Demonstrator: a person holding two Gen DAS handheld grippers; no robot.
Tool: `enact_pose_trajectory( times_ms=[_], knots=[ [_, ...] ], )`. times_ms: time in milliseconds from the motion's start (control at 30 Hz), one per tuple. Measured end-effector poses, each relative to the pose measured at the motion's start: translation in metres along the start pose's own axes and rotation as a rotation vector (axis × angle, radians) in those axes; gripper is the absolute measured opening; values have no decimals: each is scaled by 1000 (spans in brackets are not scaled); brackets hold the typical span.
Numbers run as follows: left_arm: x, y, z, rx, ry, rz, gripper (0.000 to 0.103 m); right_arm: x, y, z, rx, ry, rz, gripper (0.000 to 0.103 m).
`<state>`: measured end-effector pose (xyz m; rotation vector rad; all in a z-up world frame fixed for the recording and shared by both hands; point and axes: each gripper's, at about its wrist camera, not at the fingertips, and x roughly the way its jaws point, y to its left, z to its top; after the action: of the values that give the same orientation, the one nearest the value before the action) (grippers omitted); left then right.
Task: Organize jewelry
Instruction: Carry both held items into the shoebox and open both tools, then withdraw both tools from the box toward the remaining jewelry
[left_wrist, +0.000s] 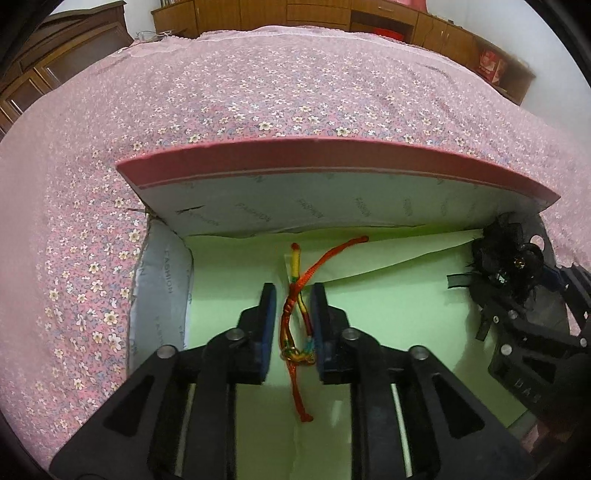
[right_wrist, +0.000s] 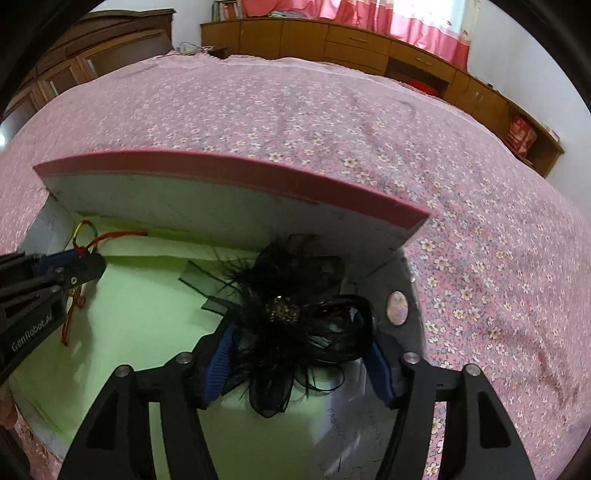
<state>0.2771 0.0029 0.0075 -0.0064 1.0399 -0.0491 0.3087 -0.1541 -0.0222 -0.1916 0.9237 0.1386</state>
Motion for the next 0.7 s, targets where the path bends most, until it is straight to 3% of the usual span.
enact_pose_trajectory(
  times_ms=[167,333,700],
  knots=[
    [-14,5,-2,-5,-36,-13,21,-8,-3,0,22,-20,27,71],
    [-32,6,-7,8,-76,-28,23,-23,-16,-1,122,-32,114,74],
    [-81,3,-17,-12,-216,-73,24,-86,-23,-17,166,-210,161,80]
  ],
)
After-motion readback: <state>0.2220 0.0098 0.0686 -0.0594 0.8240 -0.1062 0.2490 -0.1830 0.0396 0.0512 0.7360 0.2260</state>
